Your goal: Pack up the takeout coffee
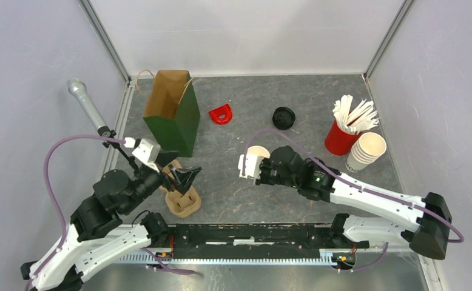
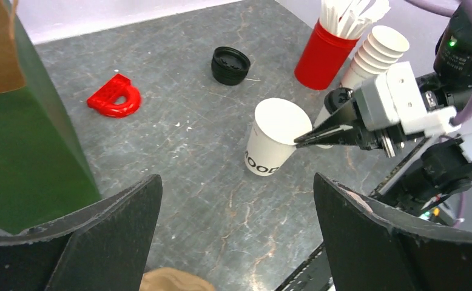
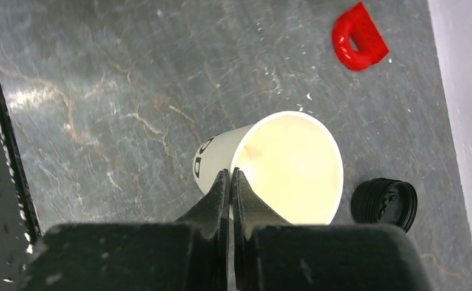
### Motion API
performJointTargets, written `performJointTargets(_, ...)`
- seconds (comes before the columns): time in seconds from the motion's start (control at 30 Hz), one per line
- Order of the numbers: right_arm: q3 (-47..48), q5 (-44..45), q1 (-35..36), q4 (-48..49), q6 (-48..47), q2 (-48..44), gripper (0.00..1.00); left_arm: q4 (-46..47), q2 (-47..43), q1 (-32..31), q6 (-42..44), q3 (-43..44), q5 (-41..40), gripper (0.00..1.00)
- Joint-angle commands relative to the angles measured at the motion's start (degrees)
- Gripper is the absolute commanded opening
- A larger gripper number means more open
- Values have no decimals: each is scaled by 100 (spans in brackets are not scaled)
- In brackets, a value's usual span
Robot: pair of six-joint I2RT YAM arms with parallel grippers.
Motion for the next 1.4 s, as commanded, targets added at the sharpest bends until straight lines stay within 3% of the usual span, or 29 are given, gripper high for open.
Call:
performJointTargets(0.0, -120, 433, 421, 573, -823, 257, 2, -143, -364, 8, 687, -278, -236, 100)
performJointTargets(0.5, -830, 517, 846, 1044, -1170, 609, 6, -235, -560, 9, 788, -694, -392, 100)
performJointTargets(0.57, -850, 518, 846, 1054, -1153, 597, 10, -233, -549, 8, 774, -677, -402, 100)
performJointTargets(0.7, -771, 564, 850, 995, -935, 386, 29, -227, -532, 8, 711, -638, -383, 100)
performJointTargets(0.93, -657, 1057, 797, 1265, -394, -320, 29, -221, -427, 8, 318, -521, -242, 100)
performJointTargets(1.07, -463, 1083, 177, 1485, 134, -464, 34, -85, -412, 8, 63, -587, 88, 100)
performJointTargets(1.23, -223, 1818, -1149, 1687, 1102, -45, 29, -3, -404, 13, 47, -800, 372, 100)
performJointTargets(1.37, 145, 1115, -2176, 1648, 1654, 699, 27, -50, -373, 8, 60, -963, 538, 100)
